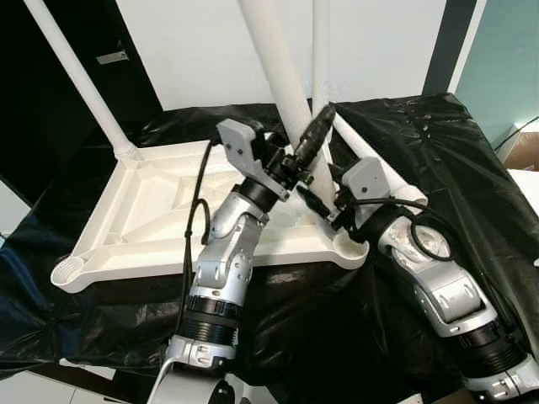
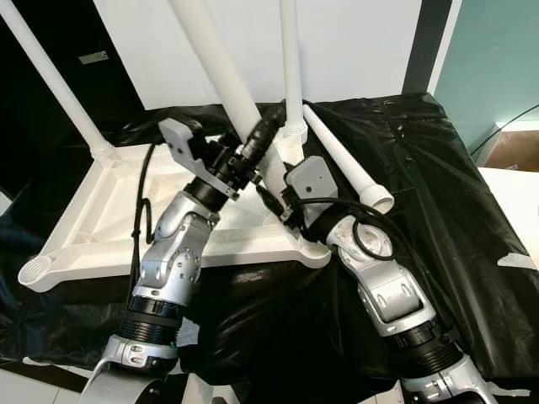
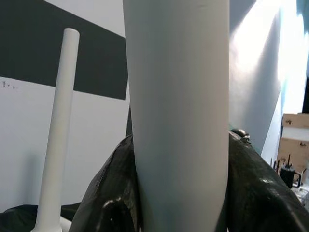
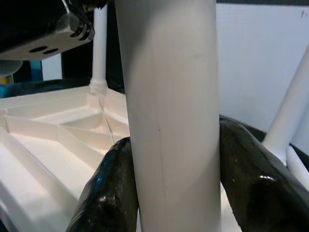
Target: Building children table
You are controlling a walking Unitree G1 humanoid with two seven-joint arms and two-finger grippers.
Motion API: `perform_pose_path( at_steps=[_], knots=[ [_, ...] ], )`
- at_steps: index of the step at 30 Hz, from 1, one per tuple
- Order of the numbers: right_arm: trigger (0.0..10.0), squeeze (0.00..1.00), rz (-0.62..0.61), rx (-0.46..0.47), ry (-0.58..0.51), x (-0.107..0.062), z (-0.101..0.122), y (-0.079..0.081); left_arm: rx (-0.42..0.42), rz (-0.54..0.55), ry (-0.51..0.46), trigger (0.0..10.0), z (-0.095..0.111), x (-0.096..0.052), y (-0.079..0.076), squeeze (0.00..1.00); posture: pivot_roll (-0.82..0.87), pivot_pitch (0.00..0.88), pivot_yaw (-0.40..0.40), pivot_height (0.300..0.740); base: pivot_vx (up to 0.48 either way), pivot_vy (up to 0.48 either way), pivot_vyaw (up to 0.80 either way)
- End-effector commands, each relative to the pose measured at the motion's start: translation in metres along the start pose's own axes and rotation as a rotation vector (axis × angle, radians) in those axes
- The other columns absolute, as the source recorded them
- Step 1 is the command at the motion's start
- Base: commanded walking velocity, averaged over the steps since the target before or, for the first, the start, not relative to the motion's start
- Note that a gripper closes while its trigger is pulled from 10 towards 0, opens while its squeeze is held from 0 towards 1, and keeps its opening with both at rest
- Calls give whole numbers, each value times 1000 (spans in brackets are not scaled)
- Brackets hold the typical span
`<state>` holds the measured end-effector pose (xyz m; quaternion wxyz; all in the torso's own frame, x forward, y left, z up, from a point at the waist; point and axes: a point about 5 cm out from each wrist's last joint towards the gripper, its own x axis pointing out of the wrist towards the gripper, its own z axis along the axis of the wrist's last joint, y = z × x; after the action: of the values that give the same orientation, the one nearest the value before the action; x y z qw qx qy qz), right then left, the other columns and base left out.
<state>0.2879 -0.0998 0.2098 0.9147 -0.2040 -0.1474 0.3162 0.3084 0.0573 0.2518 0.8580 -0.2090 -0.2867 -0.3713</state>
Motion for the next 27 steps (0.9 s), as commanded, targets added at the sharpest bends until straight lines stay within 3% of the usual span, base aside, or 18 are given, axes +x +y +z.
perform_pose_path(
  at_steps=[1,3,4,5,6,13,14,15,16,22,25,26,27],
  knots=[
    [0,0,33,5,106,-6,-21,8,57,66,-93,10000,26,-6,15,0,-102,0,104,740,0,0,0],
    [0,0,24,1,116,-6,-23,7,53,60,-79,10000,25,-11,16,0,-100,0,101,740,0,0,0],
    [0,0,21,1,118,-6,-24,6,47,57,-77,10000,25,-13,17,510,-100,0,101,740,0,0,0],
    [0,0,21,1,118,-6,-24,6,47,57,-77,10000,25,-13,17,510,-100,0,101,740,0,0,0],
    [0,0,20,0,120,-5,-24,6,39,63,-82,10000,25,-15,18,1000,-100,0,101,740,0,0,0],
    [0,0,28,0,117,-4,-23,7,26,72,-77,10000,23,-14,17,1000,-94,0,97,740,0,0,0],
    [0,0,29,0,116,-4,-23,8,25,74,-68,10000,22,-14,17,502,-94,0,97,740,0,0,0],
    [0,0,29,0,116,-4,-23,8,25,74,-68,10000,22,-14,17,502,-94,0,97,740,0,0,0],
    [0,0,29,-2,115,-5,-23,7,34,77,-49,10000,20,-15,18,0,-98,0,100,740,0,0,0],
    [0,0,5,-23,122,-15,-21,-2,-11,13,60,10000,15,-33,23,0,-117,0,111,740,0,0,0],
    [0,0,-25,-35,148,-22,-25,-11,-85,-81,92,10000,17,-44,17,0,-120,0,112,740,0,0,0],
    [0,0,-51,-45,175,-28,-30,-18,-137,-214,184,10000,13,-59,6,0,-124,0,114,740,0,0,0],
    [0,0,-51,-45,175,-28,-30,-18,-137,-214,184,10000,13,-59,6,0,-124,0,114,740,0,0,0]
  ],
)
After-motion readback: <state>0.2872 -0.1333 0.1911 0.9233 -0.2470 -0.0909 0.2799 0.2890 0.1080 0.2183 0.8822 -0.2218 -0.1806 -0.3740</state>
